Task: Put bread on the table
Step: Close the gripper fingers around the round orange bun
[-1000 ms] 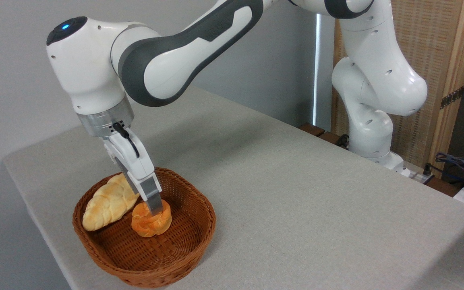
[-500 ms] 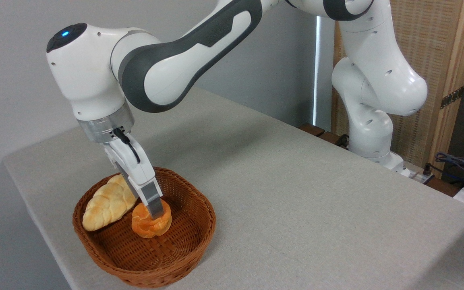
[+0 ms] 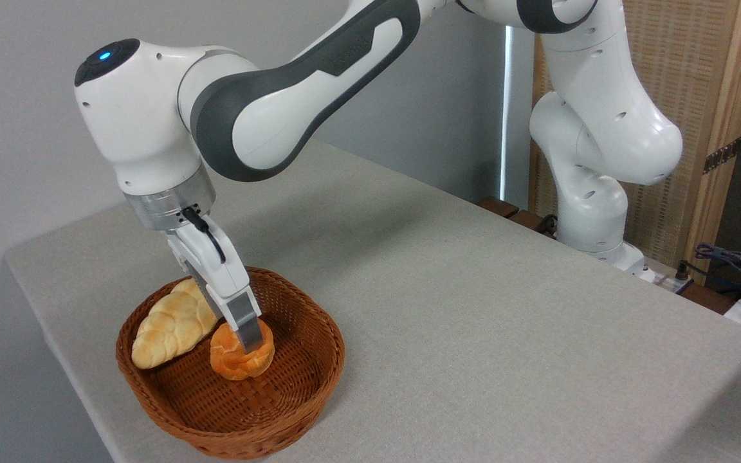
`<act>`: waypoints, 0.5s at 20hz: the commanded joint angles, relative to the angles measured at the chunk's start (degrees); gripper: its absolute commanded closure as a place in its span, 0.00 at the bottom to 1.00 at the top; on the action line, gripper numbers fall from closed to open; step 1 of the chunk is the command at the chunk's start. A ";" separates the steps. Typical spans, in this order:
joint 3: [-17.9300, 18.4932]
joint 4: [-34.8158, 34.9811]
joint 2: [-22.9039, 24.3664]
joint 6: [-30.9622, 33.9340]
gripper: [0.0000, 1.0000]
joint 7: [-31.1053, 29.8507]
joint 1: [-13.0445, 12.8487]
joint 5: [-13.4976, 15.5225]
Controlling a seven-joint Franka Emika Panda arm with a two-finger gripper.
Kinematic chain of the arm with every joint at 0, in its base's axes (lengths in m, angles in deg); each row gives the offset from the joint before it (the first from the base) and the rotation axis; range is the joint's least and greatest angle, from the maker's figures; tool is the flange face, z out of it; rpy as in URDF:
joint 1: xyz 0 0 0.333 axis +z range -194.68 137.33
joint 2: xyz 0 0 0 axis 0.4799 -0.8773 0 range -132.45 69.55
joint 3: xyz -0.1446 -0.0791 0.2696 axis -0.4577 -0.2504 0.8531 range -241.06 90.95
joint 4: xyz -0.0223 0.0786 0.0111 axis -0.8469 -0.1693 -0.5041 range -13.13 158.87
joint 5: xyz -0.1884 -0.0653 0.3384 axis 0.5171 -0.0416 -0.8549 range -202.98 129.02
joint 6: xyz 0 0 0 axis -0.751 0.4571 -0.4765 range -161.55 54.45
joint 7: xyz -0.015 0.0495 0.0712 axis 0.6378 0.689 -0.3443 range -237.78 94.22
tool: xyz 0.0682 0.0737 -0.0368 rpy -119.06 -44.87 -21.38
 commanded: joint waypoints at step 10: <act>0.47 -0.88 0.44 -0.31 0.00 1.42 0.03 -1.10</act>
